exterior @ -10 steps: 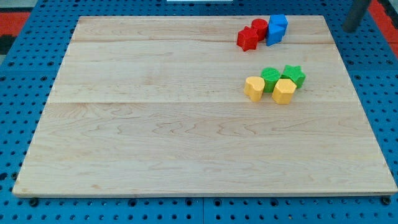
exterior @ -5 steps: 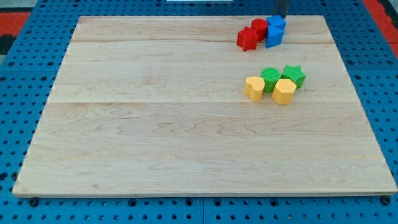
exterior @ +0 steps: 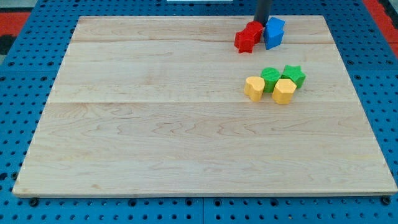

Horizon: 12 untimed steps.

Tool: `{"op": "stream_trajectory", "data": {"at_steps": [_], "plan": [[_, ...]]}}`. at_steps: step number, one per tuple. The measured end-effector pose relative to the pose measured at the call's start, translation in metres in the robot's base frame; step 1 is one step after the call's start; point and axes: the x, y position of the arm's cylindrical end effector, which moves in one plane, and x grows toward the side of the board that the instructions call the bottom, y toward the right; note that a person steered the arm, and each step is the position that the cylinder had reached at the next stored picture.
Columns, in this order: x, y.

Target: Separate the red blocks from the blue blocks

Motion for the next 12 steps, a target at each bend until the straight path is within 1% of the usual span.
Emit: {"op": "stream_trajectory", "data": {"at_steps": [2, 3, 4, 5, 7, 9, 12], "plan": [[0.017, -0.040], [0.038, -0.040], [0.072, -0.033], [0.096, -0.016], [0.133, -0.008], [0.149, -0.031], [0.151, -0.120]]}}
